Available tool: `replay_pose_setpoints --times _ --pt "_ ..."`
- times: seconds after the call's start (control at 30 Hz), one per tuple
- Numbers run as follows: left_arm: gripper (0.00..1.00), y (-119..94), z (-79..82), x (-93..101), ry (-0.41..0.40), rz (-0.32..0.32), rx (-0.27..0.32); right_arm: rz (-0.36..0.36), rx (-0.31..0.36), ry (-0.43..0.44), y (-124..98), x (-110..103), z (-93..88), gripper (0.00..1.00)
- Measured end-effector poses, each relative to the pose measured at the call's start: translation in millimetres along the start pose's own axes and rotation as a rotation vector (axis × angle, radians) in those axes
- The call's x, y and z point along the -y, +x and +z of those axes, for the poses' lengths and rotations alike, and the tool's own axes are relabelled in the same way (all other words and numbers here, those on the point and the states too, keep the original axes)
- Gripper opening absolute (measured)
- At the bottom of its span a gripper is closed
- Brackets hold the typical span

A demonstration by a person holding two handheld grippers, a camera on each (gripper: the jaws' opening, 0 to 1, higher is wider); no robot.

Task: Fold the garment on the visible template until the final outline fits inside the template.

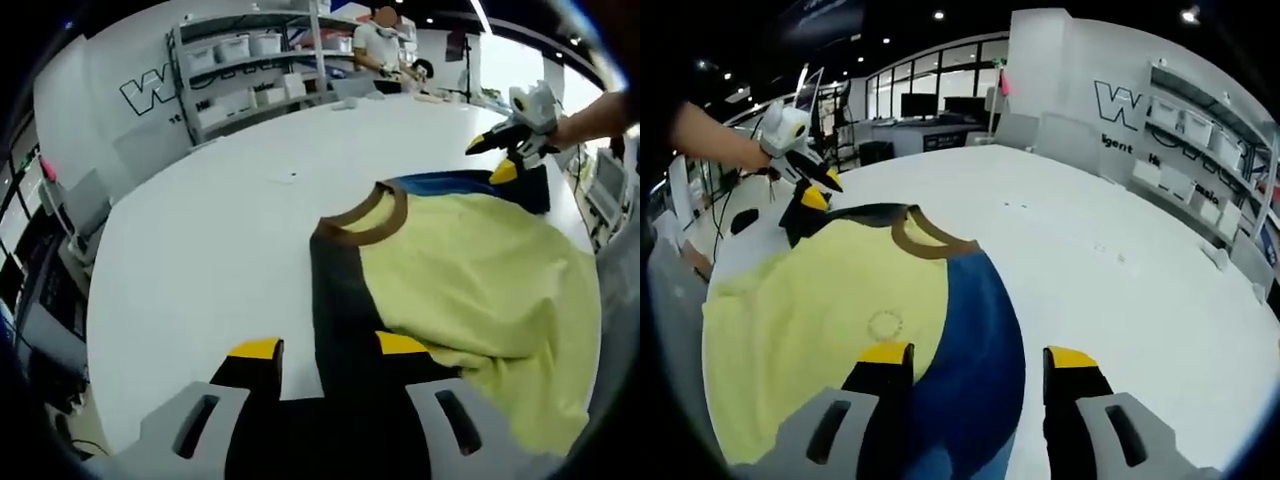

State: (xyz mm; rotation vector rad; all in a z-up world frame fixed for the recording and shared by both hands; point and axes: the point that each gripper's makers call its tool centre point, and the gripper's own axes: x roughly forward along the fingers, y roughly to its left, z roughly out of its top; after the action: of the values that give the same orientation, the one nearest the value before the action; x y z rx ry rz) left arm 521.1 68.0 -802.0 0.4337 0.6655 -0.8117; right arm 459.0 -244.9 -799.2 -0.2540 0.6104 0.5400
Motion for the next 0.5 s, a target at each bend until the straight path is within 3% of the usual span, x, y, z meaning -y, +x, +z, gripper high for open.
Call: replay_pose_setpoints --times 0.5 --pt "0.36 18.5 8.7 -8.9 0.008 -0.068 -0.056 0.036 -0.083 -0.02 29.9 18.5 -2.3 0.47"
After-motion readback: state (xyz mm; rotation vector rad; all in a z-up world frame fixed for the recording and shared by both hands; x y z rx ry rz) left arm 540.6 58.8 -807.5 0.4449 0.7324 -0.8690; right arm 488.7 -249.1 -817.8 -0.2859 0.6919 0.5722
